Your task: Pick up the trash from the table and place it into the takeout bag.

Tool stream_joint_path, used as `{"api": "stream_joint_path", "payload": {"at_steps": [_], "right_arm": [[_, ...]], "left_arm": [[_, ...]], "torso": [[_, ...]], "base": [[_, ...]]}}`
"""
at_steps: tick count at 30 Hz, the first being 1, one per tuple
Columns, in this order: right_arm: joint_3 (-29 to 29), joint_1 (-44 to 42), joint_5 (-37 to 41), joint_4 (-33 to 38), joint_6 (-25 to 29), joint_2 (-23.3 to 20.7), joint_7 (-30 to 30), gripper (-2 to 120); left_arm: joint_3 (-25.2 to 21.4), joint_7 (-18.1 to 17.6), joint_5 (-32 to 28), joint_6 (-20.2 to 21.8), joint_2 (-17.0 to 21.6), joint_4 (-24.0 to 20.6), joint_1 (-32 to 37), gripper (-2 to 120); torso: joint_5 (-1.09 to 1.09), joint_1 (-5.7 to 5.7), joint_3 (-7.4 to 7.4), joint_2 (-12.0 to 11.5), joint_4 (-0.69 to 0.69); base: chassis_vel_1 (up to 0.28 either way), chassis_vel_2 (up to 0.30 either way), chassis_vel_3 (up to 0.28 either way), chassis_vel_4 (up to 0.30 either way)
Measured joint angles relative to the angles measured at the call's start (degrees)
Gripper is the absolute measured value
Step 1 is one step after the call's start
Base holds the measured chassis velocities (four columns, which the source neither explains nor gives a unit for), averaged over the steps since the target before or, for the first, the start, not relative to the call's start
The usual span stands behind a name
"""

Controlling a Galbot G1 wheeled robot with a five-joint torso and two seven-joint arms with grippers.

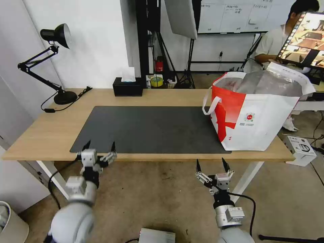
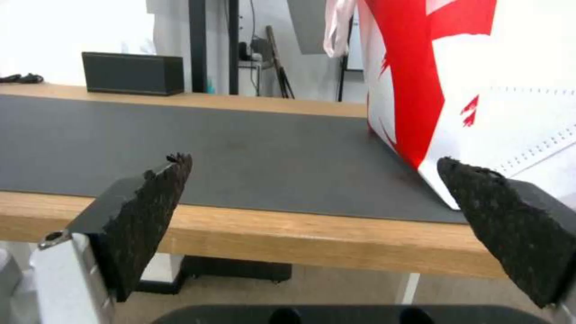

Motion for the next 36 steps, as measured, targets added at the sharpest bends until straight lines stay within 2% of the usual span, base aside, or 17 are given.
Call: {"api": "stream_joint_path", "payload": {"at_steps": [3,10,23,36], "right_arm": [[0.00,0.00,0.00,0.00,0.00,0.00,0.00,100],[0.00,0.00,0.00,0.00,0.00,0.00,0.00,100],[0.00,0.00,0.00,0.00,0.00,0.00,0.00,100],[0.00,0.00,0.00,0.00,0.00,0.00,0.00,100]], "left_arm": [[2.38,0.79,1.07,-2.55,-3.17,1.46,1.06,100],[4.38,2.33,1.86,-6.92,-4.29,3.43,0.93,100],[4.20,5.19,1.77,-9.53,-3.29,4.13,1.01,100],[4.20,5.27,1.71,-9.57,-3.20,4.19,0.95,100]], "torso": [[-0.01,0.00,0.00,0.00,0.00],[0.00,0.01,0.00,0.00,-0.01],[-0.01,0.01,0.01,0.00,0.00],[-0.01,0.01,0.00,0.00,0.00]], "base": [[0.000,0.000,0.000,0.000],[0.000,0.000,0.000,0.000],[0.000,0.000,0.000,0.000],[0.000,0.000,0.000,0.000]]}}
